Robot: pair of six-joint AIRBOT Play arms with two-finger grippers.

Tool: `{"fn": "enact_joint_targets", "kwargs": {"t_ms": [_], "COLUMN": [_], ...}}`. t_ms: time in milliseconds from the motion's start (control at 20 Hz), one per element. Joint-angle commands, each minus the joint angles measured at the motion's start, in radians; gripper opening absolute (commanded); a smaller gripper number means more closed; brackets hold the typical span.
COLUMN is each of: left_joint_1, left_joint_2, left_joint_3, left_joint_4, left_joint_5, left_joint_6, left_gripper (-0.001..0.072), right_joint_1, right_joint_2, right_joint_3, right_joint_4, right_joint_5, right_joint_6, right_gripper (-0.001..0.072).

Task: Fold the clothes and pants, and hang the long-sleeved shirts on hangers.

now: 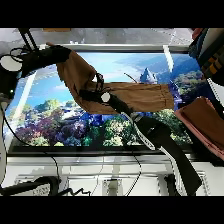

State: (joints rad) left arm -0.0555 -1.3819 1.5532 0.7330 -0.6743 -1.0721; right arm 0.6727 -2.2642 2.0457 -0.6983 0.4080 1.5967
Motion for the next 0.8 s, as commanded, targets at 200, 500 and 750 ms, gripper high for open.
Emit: {"fn": "enact_joint_targets", "kwargs": {"t_ms": [200,500,750], "left_joint_1": [0.0,-0.024,-0.056], "left_joint_2": [-0.084,-0.18,-0.224], "left_joint_3": [-0.001,-0.001,-0.001], "left_joint_4": [-0.009,-0.059,-0.185], "left_joint_5": [-0.002,0.0,0.163], "left_joint_6": [-0.005,-0.005,-0.005], "left_gripper": [0.0011,0.0011,0.0009], "right_joint_1": [-0.128,-0.337,-0.439], "right_joint_2": [0.05,0.208,0.331], "right_joint_3": [0.003,0.003,0.002], "right_joint_4": [-0.074,-0.204,-0.205], "right_joint_5": [0.061,0.42,0.555], "right_joint_6": [0.0,-0.041,-0.099], "right_gripper": [0.0026,0.0027,0.0027]}}
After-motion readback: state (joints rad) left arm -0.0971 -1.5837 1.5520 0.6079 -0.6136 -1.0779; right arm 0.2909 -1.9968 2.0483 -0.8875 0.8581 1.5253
